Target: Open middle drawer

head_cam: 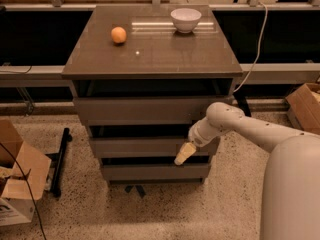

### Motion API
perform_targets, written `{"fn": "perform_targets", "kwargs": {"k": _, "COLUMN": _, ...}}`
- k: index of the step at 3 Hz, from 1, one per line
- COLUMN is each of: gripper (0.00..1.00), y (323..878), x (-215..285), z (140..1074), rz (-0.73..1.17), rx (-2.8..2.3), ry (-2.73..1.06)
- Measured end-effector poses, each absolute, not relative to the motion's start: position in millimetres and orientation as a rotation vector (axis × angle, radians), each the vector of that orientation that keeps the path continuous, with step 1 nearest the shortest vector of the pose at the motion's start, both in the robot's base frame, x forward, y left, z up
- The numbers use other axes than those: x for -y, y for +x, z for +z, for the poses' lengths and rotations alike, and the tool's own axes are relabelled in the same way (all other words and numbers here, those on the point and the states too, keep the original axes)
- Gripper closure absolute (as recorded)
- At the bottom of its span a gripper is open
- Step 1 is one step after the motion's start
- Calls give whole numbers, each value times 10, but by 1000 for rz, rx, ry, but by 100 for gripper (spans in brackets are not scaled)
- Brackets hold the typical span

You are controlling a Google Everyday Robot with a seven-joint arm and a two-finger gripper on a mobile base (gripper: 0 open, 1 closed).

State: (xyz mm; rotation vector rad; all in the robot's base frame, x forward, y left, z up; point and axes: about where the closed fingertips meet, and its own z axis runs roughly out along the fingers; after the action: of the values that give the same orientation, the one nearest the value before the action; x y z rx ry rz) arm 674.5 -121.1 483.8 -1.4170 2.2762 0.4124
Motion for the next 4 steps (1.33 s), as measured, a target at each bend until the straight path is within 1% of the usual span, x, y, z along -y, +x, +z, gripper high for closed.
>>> {"fn": "perform_targets", "kwargs": {"k": 2, "gripper": 0, "y": 6739, "x": 1261, "z": 4376, "rz": 529, "rx": -2350, "ry": -1389}}
{"fn": "perform_targets", "kwargs": {"k": 3, "gripper": 3, "y": 6743, "x": 1261, "z": 4345, "rz": 537, "rx": -2355, "ry": -1389}}
{"fn": "perform_targets", "kwargs": {"k": 4, "gripper": 33, "y": 6751, "x": 1261, "z": 4267, "rz": 560, "rx": -2369, "ry": -1389}}
